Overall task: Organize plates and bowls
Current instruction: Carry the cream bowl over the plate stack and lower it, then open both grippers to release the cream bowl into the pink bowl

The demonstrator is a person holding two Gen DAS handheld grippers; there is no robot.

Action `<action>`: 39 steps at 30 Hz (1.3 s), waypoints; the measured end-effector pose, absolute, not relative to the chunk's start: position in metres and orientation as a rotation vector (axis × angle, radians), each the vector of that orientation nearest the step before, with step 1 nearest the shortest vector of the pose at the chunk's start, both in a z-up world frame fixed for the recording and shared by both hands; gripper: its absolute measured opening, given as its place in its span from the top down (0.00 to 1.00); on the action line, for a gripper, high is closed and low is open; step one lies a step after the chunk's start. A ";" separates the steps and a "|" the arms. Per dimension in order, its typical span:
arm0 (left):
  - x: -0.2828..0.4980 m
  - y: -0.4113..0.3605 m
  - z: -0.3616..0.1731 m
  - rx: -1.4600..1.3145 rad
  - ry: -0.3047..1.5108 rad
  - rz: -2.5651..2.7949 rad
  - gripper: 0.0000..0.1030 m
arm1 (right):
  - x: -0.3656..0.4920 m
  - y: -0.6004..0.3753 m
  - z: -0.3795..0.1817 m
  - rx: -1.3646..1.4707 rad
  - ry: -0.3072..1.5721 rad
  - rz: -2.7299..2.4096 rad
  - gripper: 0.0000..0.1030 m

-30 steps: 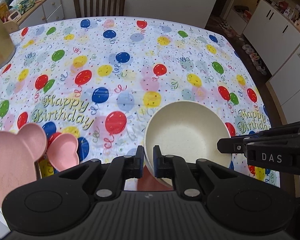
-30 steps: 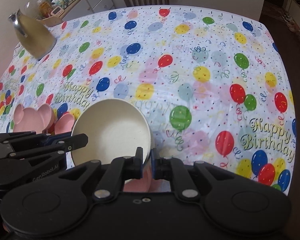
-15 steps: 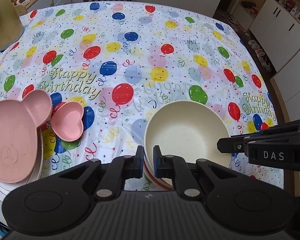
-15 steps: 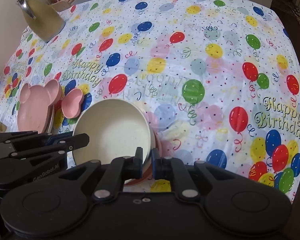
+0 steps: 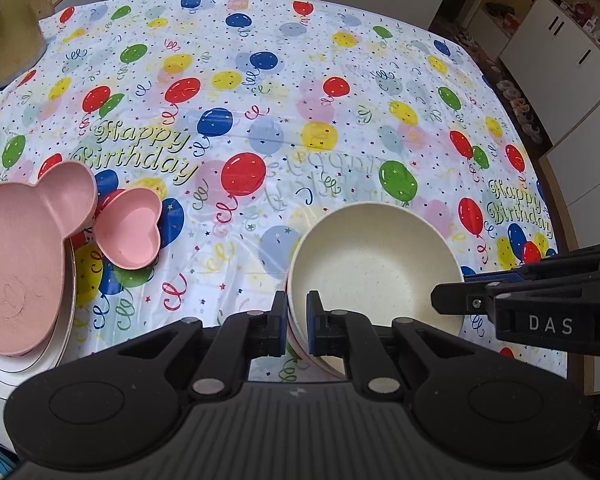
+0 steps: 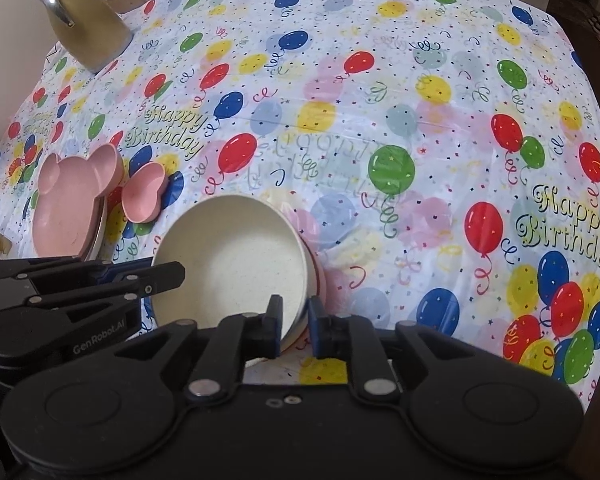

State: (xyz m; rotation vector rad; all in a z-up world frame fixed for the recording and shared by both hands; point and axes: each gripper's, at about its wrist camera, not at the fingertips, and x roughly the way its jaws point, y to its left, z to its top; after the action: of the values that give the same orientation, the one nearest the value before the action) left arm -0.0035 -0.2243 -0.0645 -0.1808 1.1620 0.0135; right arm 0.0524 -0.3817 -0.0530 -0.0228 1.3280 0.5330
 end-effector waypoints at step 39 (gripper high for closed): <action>-0.043 -0.158 -0.002 -0.324 0.979 0.198 0.48 | 0.046 -0.337 0.011 -0.060 1.134 0.724 0.30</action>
State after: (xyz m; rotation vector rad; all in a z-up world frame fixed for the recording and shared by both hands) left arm -0.0428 -0.1580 -0.0023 -0.3240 0.9792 0.1982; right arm 0.0460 -0.3372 0.0105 -0.0603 1.1336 0.7236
